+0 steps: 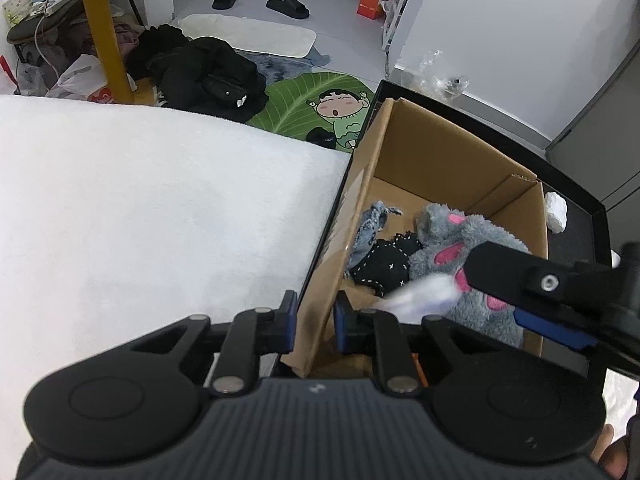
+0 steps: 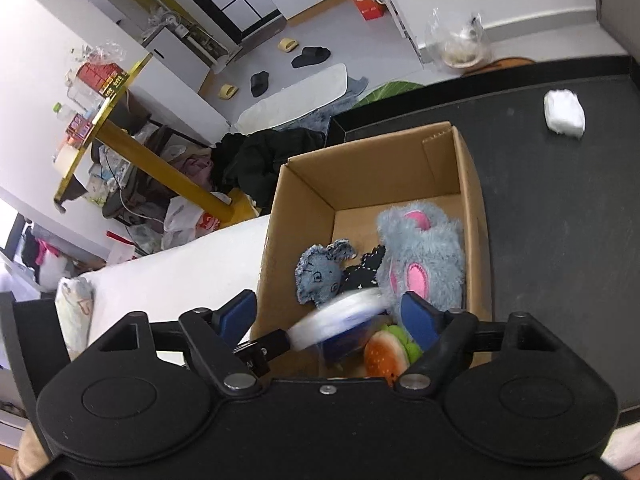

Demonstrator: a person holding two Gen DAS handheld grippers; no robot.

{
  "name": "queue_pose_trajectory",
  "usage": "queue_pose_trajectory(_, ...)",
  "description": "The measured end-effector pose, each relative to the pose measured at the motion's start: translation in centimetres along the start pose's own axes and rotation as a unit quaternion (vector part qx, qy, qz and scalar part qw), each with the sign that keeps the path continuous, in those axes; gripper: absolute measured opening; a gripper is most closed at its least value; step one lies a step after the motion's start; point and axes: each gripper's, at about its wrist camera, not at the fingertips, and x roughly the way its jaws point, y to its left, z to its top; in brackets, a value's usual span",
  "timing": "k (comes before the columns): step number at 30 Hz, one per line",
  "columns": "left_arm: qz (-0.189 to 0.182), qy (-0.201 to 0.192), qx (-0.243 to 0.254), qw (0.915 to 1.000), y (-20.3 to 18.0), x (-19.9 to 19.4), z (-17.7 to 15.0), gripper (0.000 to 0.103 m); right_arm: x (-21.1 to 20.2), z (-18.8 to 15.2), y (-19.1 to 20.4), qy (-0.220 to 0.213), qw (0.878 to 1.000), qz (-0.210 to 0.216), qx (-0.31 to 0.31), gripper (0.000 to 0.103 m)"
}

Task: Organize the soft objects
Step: 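Carry the tissue packet with the right gripper into the box and release, then move the right gripper to the white wrapped item and grasp it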

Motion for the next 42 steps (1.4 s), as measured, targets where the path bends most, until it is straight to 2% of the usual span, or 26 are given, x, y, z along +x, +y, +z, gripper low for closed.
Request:
queue_pose_trajectory(11, 0.005, -0.007, 0.018, 0.9998, -0.7, -0.1, -0.2, 0.013, -2.9, 1.1, -1.0, -0.021, 0.999, -0.017, -0.034, 0.08)
queue_pose_trajectory(20, 0.007, -0.04, 0.029, 0.9987, -1.4, -1.1, -0.3, 0.013, -5.5, 2.8, -4.2, -0.053, 0.996, -0.042, -0.062, 0.08)
queue_pose_trajectory(32, 0.03, -0.064, 0.052, 0.9961, -2.9, -1.6, -0.5, 0.017, -5.6, 4.8, -8.1, -0.067, 0.992, -0.069, -0.088, 0.08)
queue_pose_trajectory(38, 0.054, -0.08, 0.057, 0.9937, -3.5, -1.8, -0.7, 0.022, -5.5, 5.9, -10.1, -0.089, 0.988, -0.085, -0.089, 0.08)
queue_pose_trajectory(42, 0.07, -0.073, 0.055, 0.9934, -3.7, -1.4, -0.3, 0.024, -5.0, 6.5, -11.7, -0.105, 0.987, -0.091, -0.084, 0.08)
